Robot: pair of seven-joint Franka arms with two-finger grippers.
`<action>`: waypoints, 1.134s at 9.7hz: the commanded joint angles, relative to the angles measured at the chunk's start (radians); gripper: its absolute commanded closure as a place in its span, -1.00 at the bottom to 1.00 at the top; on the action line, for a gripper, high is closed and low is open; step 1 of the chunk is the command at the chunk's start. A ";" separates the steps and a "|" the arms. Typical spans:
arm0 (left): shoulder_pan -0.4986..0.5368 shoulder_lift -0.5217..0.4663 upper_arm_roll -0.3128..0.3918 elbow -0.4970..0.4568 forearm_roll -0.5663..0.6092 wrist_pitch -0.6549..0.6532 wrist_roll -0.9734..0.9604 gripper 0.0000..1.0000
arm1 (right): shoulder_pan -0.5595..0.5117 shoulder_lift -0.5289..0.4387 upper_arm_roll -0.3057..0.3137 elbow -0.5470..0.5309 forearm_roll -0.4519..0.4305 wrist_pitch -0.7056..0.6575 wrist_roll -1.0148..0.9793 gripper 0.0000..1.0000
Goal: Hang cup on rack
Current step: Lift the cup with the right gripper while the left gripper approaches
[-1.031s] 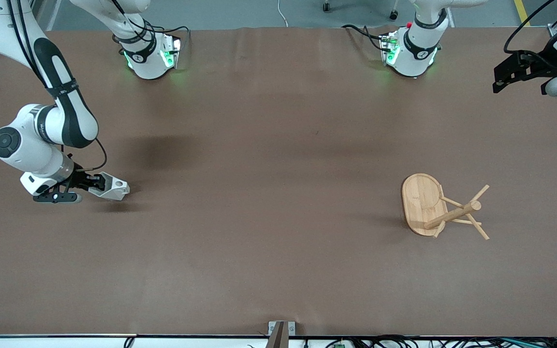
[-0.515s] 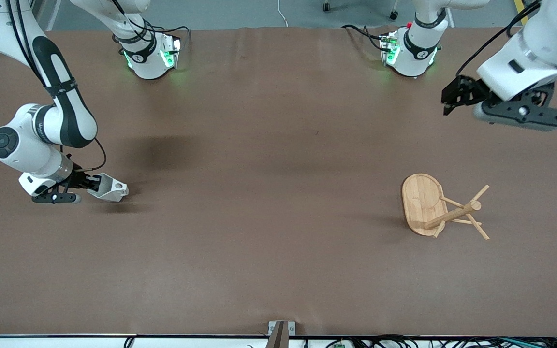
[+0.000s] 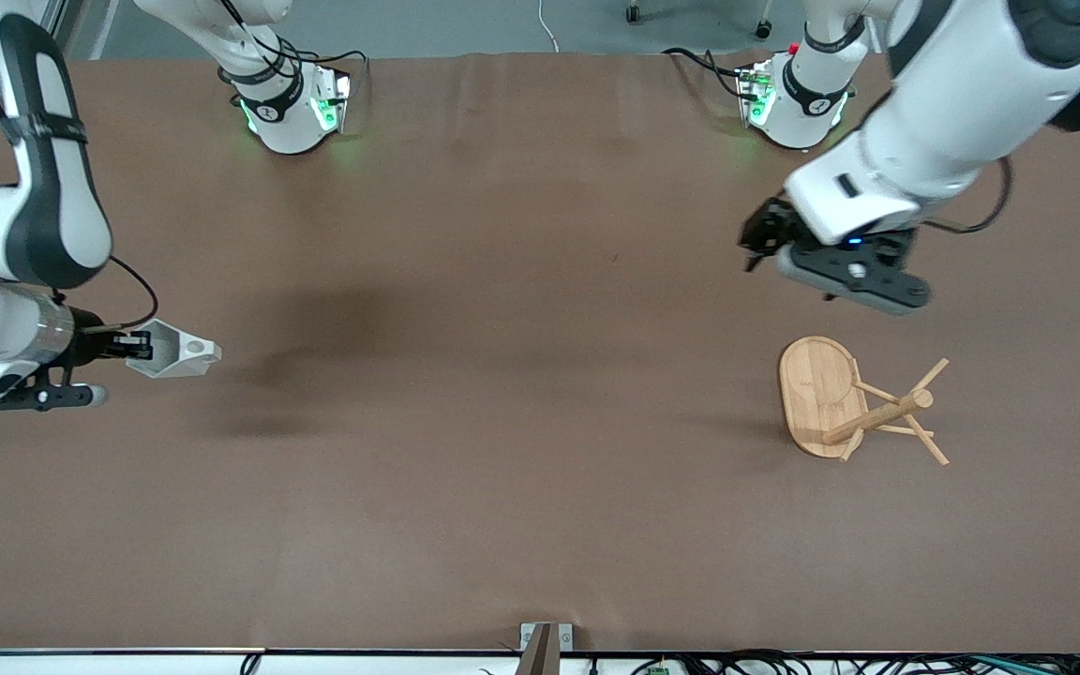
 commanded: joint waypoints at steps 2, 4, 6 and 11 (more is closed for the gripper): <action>-0.122 0.050 0.002 -0.004 -0.106 0.108 0.008 -1.00 | 0.097 0.001 0.017 0.121 0.240 -0.160 0.056 0.99; -0.231 0.056 0.004 -0.004 -0.129 0.230 0.017 -1.00 | 0.102 0.001 0.076 0.105 0.508 -0.195 0.053 0.99; -0.239 0.074 -0.010 -0.004 -0.239 0.323 0.103 -1.00 | 0.102 0.003 0.141 0.079 0.680 -0.192 0.055 0.99; -0.239 0.149 -0.093 -0.004 -0.329 0.537 0.375 -1.00 | 0.116 0.003 0.225 0.032 0.969 -0.191 0.052 0.99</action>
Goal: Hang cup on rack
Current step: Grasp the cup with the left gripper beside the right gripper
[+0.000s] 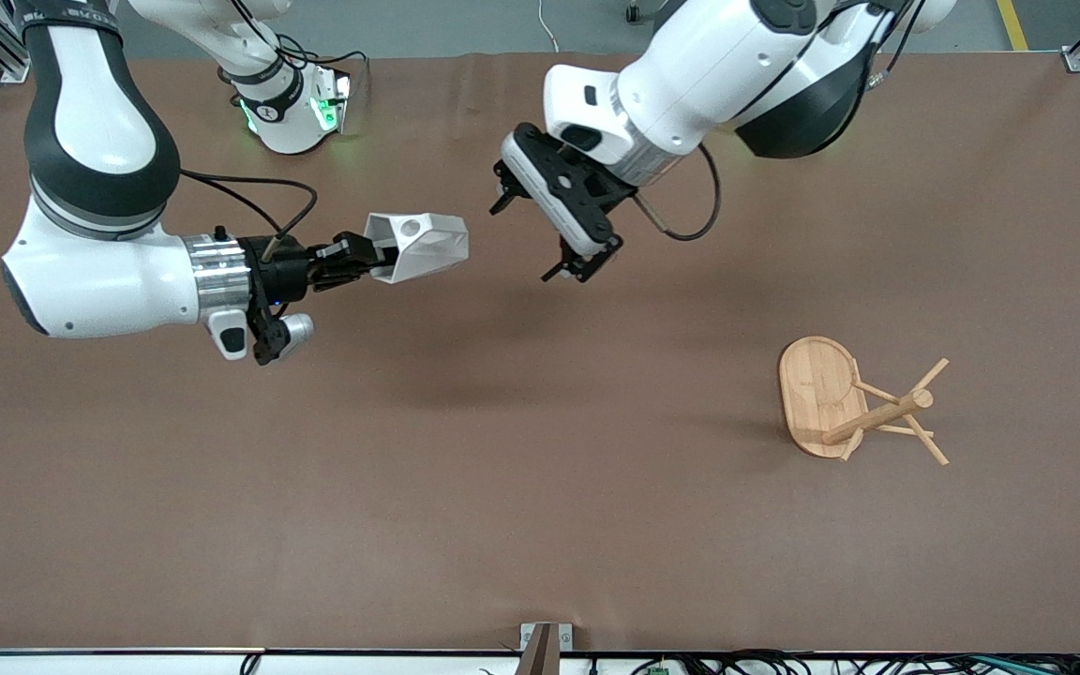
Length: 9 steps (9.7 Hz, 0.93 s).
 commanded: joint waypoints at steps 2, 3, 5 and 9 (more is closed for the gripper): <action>0.006 0.035 -0.045 -0.006 -0.032 0.027 0.058 -1.00 | 0.016 -0.011 0.015 -0.017 0.093 0.010 0.008 0.99; 0.006 0.031 -0.048 -0.006 -0.030 0.027 0.069 -1.00 | 0.028 -0.011 0.015 -0.017 0.095 0.018 0.014 0.99; 0.004 0.033 -0.065 -0.004 -0.024 0.027 0.097 -1.00 | 0.033 -0.011 0.017 -0.017 0.096 0.018 0.014 0.99; -0.015 0.034 -0.072 -0.004 -0.023 0.027 0.101 -1.00 | 0.048 -0.013 0.022 -0.017 0.133 0.047 0.065 0.98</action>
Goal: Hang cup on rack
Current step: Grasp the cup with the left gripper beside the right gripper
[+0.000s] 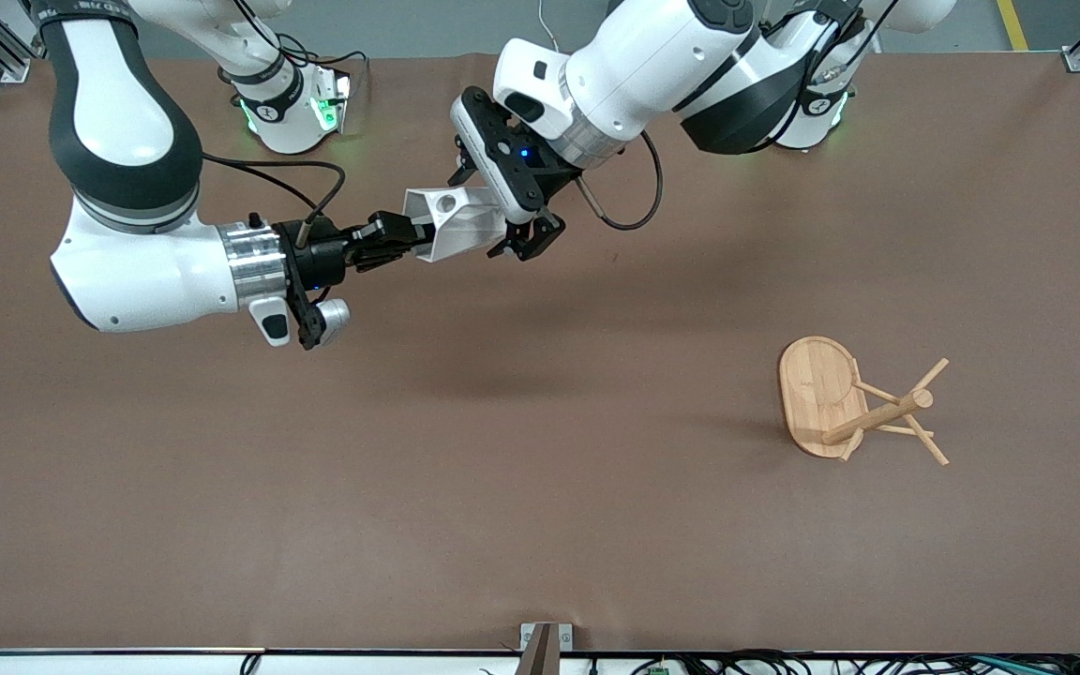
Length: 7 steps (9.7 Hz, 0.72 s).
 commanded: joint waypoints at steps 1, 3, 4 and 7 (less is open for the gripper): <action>-0.012 0.020 -0.002 -0.009 -0.010 0.006 0.029 -1.00 | 0.003 -0.013 0.004 -0.013 0.026 0.007 0.023 0.98; -0.011 0.024 -0.002 -0.012 -0.010 0.006 0.031 -1.00 | 0.001 -0.013 0.002 -0.012 0.026 0.006 0.023 0.97; -0.011 0.029 -0.002 -0.014 -0.008 0.006 0.031 -1.00 | 0.001 -0.015 0.004 -0.012 0.026 0.006 0.024 0.97; -0.005 0.044 -0.002 -0.012 -0.010 0.000 0.024 -1.00 | -0.003 -0.038 0.005 -0.010 0.026 -0.022 0.053 0.96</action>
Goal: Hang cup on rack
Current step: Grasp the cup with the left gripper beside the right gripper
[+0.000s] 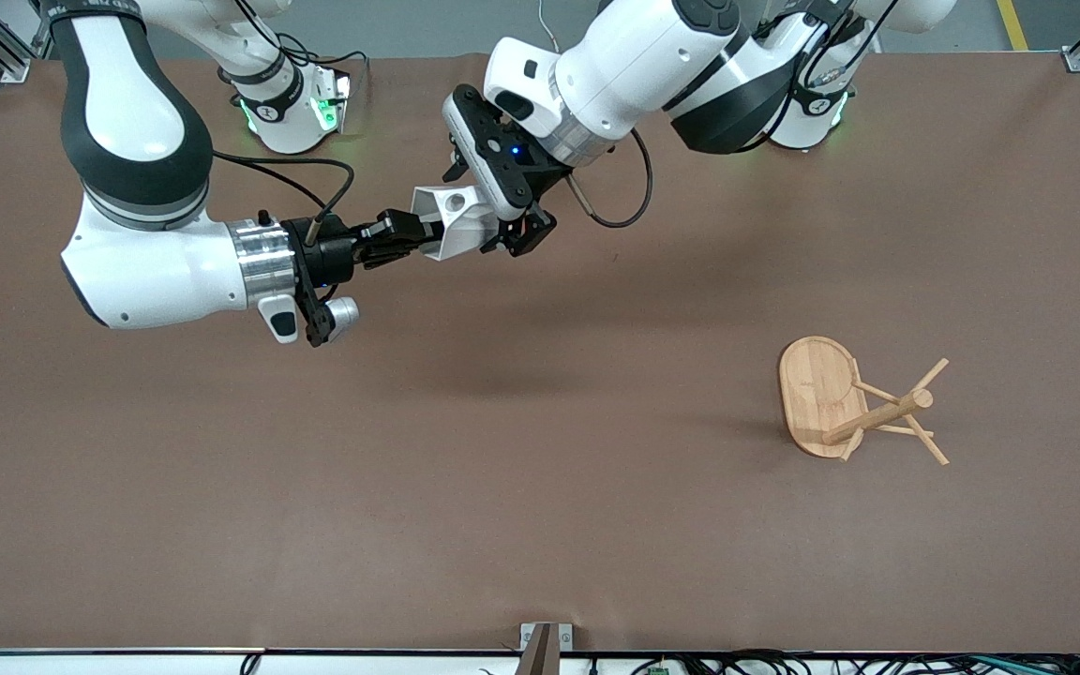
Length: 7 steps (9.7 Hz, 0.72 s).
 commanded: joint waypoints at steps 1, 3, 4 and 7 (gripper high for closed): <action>-0.003 0.043 0.000 -0.012 -0.010 0.001 0.024 -1.00 | -0.007 -0.043 0.006 -0.010 0.026 -0.035 0.031 0.96; -0.003 0.058 0.000 -0.010 -0.010 0.000 0.017 -0.97 | -0.007 -0.045 0.004 -0.010 0.026 -0.035 0.034 0.95; -0.004 0.057 0.000 -0.010 -0.008 0.000 0.018 -0.65 | -0.007 -0.045 0.006 -0.010 0.026 -0.035 0.039 0.95; -0.006 0.054 0.000 -0.010 -0.014 -0.003 0.012 0.88 | -0.007 -0.045 0.006 -0.010 0.026 -0.035 0.039 0.95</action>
